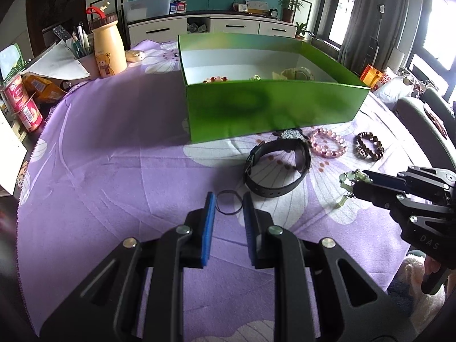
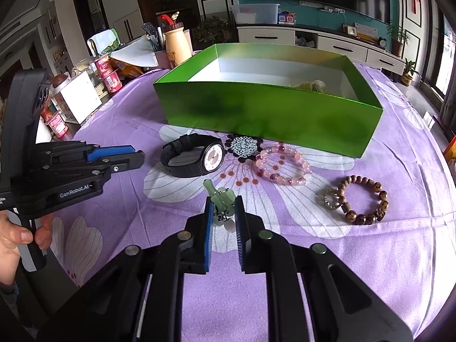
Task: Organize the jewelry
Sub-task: 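Carry the black ring and jade pendant into the green box while the left tool releases the ring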
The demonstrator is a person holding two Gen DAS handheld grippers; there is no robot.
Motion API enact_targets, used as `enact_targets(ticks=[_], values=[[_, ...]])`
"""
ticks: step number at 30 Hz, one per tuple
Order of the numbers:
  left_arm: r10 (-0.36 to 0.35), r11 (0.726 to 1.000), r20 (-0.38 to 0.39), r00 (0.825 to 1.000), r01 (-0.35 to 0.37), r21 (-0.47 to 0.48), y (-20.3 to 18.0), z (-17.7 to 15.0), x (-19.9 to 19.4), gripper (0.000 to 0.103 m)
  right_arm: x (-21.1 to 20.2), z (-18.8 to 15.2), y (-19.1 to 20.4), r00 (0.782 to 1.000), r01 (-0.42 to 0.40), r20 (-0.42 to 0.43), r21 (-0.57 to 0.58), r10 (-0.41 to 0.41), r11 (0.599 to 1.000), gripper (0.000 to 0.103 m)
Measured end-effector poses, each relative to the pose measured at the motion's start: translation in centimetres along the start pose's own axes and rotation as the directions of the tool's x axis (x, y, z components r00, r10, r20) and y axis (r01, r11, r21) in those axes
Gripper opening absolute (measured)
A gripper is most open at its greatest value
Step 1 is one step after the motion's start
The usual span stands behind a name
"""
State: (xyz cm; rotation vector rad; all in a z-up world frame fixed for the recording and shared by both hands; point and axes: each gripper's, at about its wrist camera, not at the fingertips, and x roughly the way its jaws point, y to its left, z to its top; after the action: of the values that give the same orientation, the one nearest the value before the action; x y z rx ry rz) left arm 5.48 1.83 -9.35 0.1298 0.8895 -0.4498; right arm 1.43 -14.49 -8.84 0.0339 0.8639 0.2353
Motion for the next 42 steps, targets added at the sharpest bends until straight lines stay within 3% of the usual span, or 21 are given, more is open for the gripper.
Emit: enact_targets(ticks=[7,18,32,42], values=[[0.012,1.0,0.008,1.0,-0.012,-0.013,-0.4,1.3,-0.9,0.019,-1.3,0.5,-1.0,0.999,0.013,0.036,0.022,-0.014,1.0,0.014],[0.014,1.0,0.088,0.996,-0.016,0.023,-2.8,6.7,-2.7,0.019,-4.0,3.4,-2.8,0.99,0.037,0.133,0.041,-0.042,0.998,0.014],[-0.011,0.997,0.144,0.989,0.0,0.076,-6.0,13.1,-1.3,0.019,-5.3,7.9,-4.1,0.971,0.096,0.219,0.029,-0.1,0.995,0.014],[-0.054,0.998,0.075,0.996,0.053,0.021,-5.0,16.5,2.7,0.019,-3.5,11.1,-5.8,0.969,0.117,0.218,0.026,-0.12,0.993,0.014]])
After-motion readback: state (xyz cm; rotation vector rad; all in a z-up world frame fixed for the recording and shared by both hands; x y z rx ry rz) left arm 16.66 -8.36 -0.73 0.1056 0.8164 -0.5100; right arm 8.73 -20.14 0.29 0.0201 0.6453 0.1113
